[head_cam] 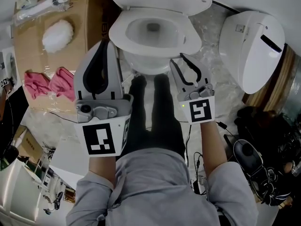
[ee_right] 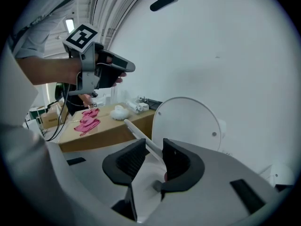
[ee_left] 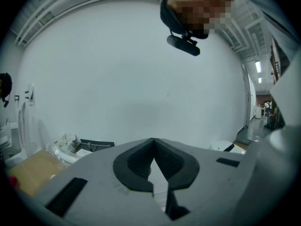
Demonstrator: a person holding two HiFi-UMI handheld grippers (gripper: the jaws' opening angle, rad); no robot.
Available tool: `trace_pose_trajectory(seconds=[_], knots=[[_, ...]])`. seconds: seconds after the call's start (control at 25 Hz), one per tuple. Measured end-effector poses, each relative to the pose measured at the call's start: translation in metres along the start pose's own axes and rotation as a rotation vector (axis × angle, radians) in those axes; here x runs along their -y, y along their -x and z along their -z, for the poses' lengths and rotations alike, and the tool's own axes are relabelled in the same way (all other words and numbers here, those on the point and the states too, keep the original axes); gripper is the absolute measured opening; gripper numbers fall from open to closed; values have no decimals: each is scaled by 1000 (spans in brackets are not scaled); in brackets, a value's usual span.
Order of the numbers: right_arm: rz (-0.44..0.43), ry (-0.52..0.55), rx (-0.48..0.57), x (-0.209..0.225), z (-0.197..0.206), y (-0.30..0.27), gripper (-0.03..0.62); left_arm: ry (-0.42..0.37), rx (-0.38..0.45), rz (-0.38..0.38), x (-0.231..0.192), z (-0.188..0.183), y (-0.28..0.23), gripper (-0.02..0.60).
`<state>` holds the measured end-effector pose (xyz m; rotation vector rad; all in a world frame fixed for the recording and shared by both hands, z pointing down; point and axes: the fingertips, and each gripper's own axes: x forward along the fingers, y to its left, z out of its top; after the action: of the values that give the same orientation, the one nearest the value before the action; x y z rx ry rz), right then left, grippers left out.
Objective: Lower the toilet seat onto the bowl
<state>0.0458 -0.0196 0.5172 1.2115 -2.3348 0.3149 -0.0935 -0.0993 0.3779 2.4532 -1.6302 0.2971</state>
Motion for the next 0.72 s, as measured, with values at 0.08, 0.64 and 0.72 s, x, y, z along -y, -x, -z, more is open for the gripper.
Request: trace_pose_trajectory(seconds=[0.08,0.64,0.72], knots=[[-11,3,-17,-8,7,3,106,1,-1,2,0,2,0,0],[-104,36,-98,-47,52,15,97,6,-19,5,-1,18,-5,0],[-116,42,-112,-53,60,16,97,6,-23,4,-2,20,-4,0]])
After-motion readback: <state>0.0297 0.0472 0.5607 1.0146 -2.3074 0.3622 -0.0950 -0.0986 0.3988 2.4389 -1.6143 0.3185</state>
